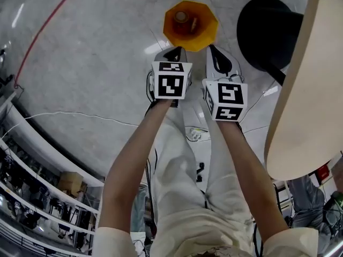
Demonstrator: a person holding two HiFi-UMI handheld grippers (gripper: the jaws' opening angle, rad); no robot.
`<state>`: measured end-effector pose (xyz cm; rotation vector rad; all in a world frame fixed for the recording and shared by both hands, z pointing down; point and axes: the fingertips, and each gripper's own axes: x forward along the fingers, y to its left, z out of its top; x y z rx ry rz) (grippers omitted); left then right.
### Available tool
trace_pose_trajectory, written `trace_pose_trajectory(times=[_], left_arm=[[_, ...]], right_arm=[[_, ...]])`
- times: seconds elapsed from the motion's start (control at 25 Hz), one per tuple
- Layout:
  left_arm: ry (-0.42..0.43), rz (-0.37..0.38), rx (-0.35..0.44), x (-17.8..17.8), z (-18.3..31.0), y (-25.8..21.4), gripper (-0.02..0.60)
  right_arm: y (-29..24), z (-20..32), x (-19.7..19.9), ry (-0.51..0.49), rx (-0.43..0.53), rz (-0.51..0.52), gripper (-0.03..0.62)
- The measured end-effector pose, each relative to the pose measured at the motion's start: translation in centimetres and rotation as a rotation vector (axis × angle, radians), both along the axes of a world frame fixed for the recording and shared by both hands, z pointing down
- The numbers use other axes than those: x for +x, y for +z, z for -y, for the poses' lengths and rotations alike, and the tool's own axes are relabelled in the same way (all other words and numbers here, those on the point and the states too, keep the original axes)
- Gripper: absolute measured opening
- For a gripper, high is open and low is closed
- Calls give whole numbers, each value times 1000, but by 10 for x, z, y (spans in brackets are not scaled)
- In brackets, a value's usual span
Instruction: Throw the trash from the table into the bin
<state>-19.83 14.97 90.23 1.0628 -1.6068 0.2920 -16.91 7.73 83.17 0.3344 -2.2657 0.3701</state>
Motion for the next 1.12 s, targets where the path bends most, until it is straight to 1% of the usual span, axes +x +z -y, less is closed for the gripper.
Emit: trace_pose_trajectory(times=[0.08, 0.2, 0.4, 0.48, 0.6, 0.72, 0.84, 0.92, 1.12], left_arm=[[-19, 2, 3, 2, -12, -37, 8], [-91, -6, 34, 6, -16, -106, 8], [-187, 42, 105, 8, 3, -231, 8], [-228, 50, 125, 17, 9, -283, 8], [-265, 56, 145, 42, 9, -359, 8], [-268, 77, 190, 66, 4, -431, 8], [-236, 142, 236, 90, 9, -497, 8], [-230, 170, 274, 105, 16, -540, 8], [-246, 144, 358, 136, 9, -638, 8]], right_arm=[[-29, -10, 4, -24, -20, -16, 8], [-88, -19, 8, -96, -9, -26, 8], [-193, -20, 4, -175, -27, 41, 7], [-241, -19, 7, -216, -25, 66, 7], [-312, -19, 23, -266, -25, 95, 7], [-375, -24, 43, -321, -1, 130, 8], [-436, -22, 70, -397, 55, 187, 7], [-477, -12, 92, -414, 76, 225, 8], [-576, -4, 139, -419, 119, 278, 6]])
